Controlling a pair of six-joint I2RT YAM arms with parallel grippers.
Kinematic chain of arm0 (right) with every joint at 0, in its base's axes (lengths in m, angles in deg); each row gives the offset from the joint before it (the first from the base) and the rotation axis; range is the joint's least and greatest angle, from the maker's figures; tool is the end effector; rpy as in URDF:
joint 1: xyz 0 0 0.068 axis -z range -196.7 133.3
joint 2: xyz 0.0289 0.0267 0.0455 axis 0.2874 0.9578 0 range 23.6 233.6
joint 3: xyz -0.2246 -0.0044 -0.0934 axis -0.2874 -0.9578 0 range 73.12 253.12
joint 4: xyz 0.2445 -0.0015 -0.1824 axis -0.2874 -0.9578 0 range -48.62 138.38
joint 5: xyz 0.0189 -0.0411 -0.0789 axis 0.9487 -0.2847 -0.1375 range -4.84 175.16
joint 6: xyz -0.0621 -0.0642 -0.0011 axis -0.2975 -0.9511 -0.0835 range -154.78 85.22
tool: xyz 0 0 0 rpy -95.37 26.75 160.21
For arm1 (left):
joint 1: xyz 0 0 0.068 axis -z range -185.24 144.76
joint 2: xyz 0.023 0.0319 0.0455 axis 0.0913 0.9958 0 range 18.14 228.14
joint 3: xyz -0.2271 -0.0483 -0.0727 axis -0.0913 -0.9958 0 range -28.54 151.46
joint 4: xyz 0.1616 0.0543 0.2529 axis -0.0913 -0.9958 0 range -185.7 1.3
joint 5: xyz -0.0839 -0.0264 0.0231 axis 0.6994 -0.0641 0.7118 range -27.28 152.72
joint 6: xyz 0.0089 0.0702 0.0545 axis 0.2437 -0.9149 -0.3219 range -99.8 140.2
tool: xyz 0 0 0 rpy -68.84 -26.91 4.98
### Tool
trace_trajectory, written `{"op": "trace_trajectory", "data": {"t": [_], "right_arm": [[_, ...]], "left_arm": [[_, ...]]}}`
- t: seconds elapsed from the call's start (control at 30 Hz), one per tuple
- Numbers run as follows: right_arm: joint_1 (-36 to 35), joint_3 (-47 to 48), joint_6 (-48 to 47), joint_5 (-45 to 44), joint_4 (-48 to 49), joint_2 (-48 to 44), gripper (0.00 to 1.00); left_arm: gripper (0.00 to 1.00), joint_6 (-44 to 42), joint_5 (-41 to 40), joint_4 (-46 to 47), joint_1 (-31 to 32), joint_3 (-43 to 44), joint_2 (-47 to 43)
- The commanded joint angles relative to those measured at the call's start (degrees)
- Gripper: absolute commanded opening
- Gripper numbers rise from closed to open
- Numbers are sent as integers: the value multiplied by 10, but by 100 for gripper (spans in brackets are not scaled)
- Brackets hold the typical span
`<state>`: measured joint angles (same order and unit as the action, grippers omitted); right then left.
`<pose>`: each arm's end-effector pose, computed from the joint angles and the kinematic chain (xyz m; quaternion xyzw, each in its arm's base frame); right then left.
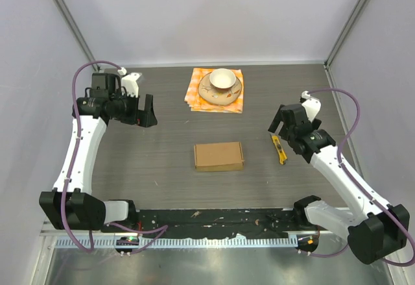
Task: Unpack the express box
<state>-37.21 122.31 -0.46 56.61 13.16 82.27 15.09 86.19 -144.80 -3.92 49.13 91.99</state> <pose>0.2924 0.0688 0.2229 0.2018 0.8765 -0.0302 0.4361 0.3305 -0.0395 0.3007 0.1175 0.9214 -0.1819 0.3227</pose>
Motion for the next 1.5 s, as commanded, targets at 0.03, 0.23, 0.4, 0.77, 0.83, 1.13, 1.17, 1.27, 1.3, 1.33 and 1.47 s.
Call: {"op": "trace_trajectory", "data": {"t": [0.03, 0.23, 0.4, 0.77, 0.83, 1.13, 1.17, 1.27, 1.3, 1.33, 1.47], "right_arm": [[-2, 0, 43, -43, -7, 31, 100], [-10, -53, 70, -38, 11, 49, 100], [-15, -114, 77, -18, 60, 32, 100], [-14, -175, 73, -4, 150, 49, 98], [-14, -178, 70, -8, 160, 58, 97], [-12, -138, 80, -19, 148, 144, 97], [-12, -129, 86, -20, 129, 166, 97], [-13, -111, 104, -24, 122, 189, 97], [-12, -112, 106, -22, 125, 195, 96], [-13, -114, 109, -14, 130, 194, 95], [-13, -137, 110, 8, 166, 177, 92]], "left_arm": [[100, -15, 16, -3, -3, 6, -19], [100, -35, 27, -8, -4, -7, -29], [100, -47, 28, -18, -3, -2, -29], [100, -45, 40, -29, -3, 15, -24], [100, -45, 39, -32, -3, 17, -25], [100, -44, 30, -43, -4, 34, -32], [100, -44, 31, -44, -3, 37, -33], [100, -46, 31, -50, -3, 44, -34], [100, -46, 30, -52, -3, 45, -35], [100, -46, 30, -53, -3, 46, -36], [100, -49, 25, -55, -4, 46, -40]]}}
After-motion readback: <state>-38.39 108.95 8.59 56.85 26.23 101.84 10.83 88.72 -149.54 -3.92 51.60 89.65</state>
